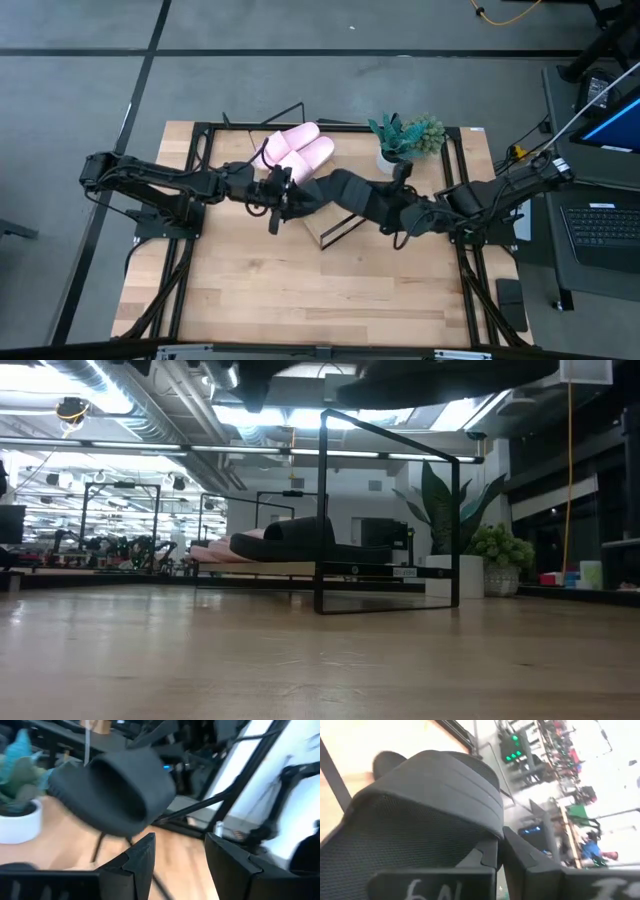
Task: Pick and place slides into the shelf
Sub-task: Put the black slides on the shelf
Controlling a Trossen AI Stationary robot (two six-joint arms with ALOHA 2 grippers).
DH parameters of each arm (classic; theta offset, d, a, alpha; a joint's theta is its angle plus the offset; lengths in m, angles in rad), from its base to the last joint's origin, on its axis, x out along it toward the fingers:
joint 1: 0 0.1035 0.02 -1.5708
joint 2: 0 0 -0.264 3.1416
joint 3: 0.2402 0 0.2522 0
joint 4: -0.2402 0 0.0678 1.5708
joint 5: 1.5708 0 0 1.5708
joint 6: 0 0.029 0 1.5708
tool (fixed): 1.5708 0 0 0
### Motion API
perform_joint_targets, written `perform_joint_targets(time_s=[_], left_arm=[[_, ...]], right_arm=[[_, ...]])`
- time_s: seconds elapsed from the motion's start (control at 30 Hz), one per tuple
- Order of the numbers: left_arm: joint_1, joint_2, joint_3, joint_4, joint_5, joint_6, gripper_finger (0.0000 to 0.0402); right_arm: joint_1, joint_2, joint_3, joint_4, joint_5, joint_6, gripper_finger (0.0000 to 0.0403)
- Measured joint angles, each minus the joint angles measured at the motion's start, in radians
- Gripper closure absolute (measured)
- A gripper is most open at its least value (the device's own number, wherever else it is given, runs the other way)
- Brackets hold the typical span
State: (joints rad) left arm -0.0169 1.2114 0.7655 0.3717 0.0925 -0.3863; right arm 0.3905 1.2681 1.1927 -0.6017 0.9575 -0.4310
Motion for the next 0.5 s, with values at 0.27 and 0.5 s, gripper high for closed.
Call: perform_joint_targets(time_s=[0.27,0.5], left_arm=[[-0.010,0.000,0.058,-0.004,0.043,-0.083,0.0239],[-0.010,0.000,0.071,-0.024,0.056,-0.200,0.0239]], right_arm=[[-0.022,0.033,0.000,0.129,-0.079,-0.133,0.0391],[-0.022,0.067,0.000,0.263,-0.142,-0.278,0.0391]])
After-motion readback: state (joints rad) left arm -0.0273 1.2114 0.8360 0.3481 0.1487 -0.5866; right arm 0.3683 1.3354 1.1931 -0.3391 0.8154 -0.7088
